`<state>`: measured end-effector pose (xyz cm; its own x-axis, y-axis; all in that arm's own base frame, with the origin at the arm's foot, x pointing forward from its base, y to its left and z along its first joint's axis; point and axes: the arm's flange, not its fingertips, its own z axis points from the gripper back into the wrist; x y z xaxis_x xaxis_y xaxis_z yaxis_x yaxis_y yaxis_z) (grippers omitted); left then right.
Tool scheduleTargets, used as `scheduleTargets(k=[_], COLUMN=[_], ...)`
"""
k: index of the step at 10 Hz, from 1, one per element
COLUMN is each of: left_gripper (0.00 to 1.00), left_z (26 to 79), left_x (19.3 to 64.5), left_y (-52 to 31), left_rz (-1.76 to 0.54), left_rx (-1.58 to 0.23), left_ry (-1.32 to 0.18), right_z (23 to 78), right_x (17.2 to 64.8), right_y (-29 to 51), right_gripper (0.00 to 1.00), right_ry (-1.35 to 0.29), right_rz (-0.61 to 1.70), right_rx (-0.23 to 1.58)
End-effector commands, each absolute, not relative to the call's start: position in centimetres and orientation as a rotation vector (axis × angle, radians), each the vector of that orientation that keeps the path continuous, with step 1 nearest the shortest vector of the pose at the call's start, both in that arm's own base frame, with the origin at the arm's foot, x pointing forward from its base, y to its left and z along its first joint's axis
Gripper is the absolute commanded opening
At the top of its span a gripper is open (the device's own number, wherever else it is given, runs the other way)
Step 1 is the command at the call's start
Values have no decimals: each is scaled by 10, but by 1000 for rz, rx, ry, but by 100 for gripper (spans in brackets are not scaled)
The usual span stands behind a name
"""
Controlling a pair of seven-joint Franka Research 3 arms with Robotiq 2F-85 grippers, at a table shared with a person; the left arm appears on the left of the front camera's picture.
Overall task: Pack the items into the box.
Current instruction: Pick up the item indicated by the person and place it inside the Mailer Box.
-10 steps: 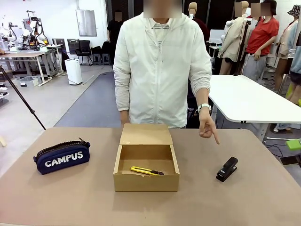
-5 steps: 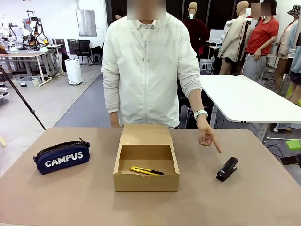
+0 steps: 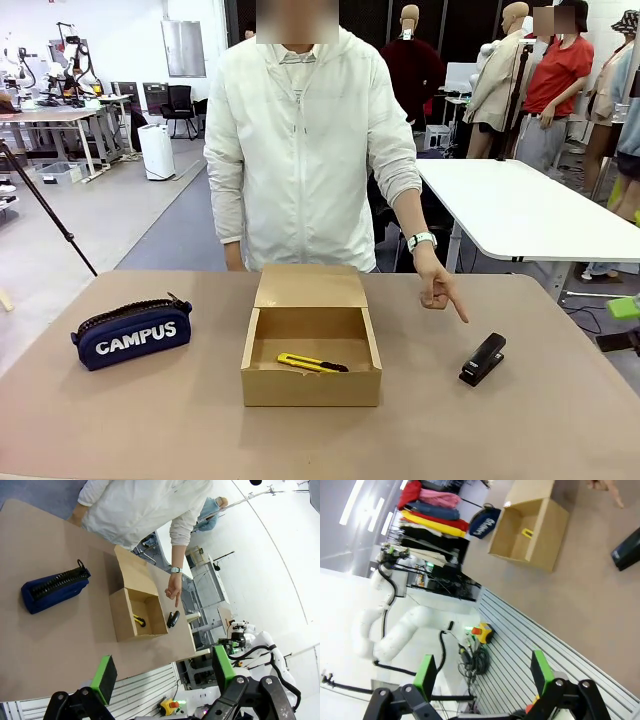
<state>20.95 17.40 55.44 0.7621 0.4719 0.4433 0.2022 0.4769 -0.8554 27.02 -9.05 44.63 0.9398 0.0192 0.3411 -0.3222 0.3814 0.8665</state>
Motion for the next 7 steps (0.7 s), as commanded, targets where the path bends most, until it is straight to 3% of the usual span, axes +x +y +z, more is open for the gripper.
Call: scheduleTargets(k=[1, 4, 7], left_gripper=[100, 100, 100], left_z=[555, 555, 555], left_x=[210, 210, 210], left_y=[175, 175, 175], left_rz=[168, 168, 168], left_rx=[-1096, -1096, -1096], left_ry=[-737, -737, -737], right_z=[466, 447, 403], right_x=[338, 420, 452], right_y=[-47, 27, 68], right_gripper=[100, 100, 100], right_ry=[-33, 168, 81], right_rz=[195, 82, -126], right_rx=[802, 138, -149])
